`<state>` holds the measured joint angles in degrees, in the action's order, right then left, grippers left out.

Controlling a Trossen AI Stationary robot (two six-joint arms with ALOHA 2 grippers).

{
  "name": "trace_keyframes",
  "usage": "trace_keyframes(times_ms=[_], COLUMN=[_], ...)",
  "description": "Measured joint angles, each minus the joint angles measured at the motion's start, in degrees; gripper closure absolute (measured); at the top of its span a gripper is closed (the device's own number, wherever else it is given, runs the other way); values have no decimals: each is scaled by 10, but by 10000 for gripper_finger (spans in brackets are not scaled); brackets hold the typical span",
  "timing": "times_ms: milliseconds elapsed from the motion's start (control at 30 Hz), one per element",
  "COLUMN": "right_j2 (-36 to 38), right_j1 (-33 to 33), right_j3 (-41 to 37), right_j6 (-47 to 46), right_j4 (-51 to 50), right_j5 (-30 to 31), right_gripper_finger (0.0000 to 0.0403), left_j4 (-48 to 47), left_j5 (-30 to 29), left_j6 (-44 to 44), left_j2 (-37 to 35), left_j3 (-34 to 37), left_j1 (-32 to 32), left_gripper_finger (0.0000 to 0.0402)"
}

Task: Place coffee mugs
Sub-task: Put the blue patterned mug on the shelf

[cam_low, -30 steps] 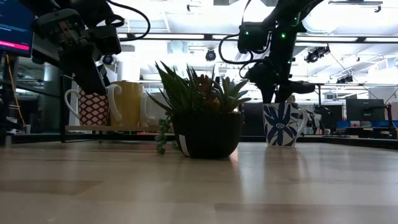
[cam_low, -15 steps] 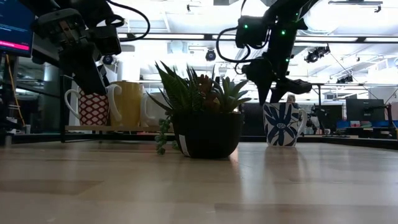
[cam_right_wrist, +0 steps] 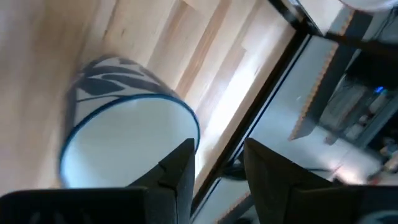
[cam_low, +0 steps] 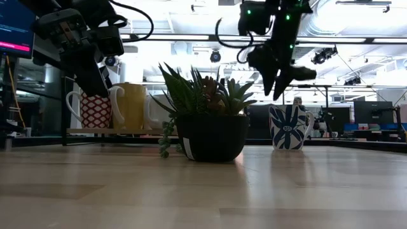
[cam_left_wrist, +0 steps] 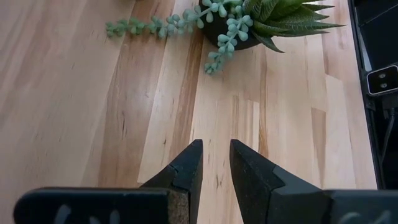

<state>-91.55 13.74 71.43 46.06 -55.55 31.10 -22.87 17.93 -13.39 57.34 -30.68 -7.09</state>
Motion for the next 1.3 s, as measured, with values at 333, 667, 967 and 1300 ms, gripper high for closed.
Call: trace_keyframes(times_ms=[333,667,967,1300], right_j2=[0,132,321,417], right_j1=[16,28,27,27], right_j3=[134,120,-29,-244], right_j6=[-375,-546,-654,-715], right_j4=[-217,-346,-227,-65], right_j5=[-157,-196,-226,-240], right_gripper_finger=[284,284,284,284], left_j4=[0,0,1,2], left_j5=[0,0,0,0], left_j6=[0,0,0,-75], left_j2=[0,0,0,0], left_j3=[0,0,0,0], left_j1=[0,0,0,0], left_gripper_finger=[330,330,330,330])
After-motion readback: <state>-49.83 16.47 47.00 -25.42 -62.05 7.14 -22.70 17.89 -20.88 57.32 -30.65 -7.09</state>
